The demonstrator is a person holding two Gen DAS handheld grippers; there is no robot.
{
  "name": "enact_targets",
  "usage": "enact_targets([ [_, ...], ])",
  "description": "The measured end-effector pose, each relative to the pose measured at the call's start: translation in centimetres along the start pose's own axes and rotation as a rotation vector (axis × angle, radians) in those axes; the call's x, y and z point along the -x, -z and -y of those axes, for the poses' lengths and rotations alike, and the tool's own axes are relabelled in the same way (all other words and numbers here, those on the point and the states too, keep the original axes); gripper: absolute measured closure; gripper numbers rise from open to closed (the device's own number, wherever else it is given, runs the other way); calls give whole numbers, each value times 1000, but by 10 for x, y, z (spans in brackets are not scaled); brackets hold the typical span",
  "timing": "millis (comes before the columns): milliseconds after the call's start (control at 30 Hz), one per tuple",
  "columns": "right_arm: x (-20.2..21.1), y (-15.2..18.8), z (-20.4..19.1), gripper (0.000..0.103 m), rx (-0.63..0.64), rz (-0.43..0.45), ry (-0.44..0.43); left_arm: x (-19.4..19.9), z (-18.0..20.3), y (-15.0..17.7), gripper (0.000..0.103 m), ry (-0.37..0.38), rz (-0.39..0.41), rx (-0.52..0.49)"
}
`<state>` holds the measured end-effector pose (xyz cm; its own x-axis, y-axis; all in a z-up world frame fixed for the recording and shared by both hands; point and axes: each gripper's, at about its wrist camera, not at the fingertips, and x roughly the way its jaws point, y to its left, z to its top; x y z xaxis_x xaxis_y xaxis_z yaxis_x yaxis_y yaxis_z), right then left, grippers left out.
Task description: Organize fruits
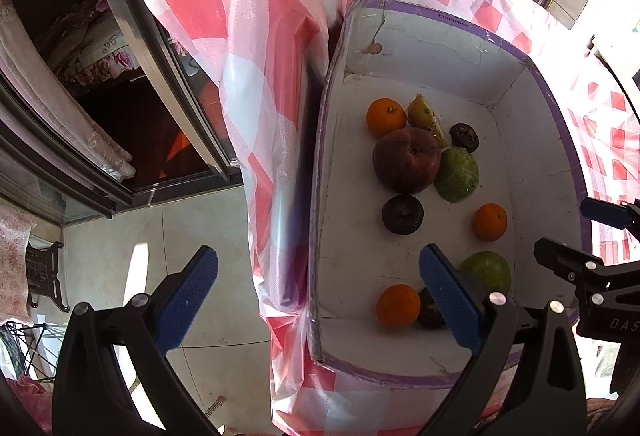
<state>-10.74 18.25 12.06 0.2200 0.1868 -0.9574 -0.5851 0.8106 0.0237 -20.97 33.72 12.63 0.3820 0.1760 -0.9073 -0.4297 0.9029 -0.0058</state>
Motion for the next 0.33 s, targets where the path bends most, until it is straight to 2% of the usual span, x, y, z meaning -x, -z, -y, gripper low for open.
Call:
enact_targets([
  [100, 1, 0, 2, 16, -7, 9, 0, 4, 1, -4, 2, -70, 29, 2],
  [167, 4, 0, 6, 16, -15, 27, -4, 4, 7, -10, 2, -107, 13, -41],
  [200, 8, 2, 10, 16, -25, 45, -8, 7, 13, -13, 2, -151, 25, -72],
  [267, 21, 7, 25, 16, -73, 123, -25, 22, 30, -18, 2, -239, 108, -132],
  [333, 41, 17, 55, 16, -173, 236, -67, 46, 52, -26, 2, -249, 215, -163],
])
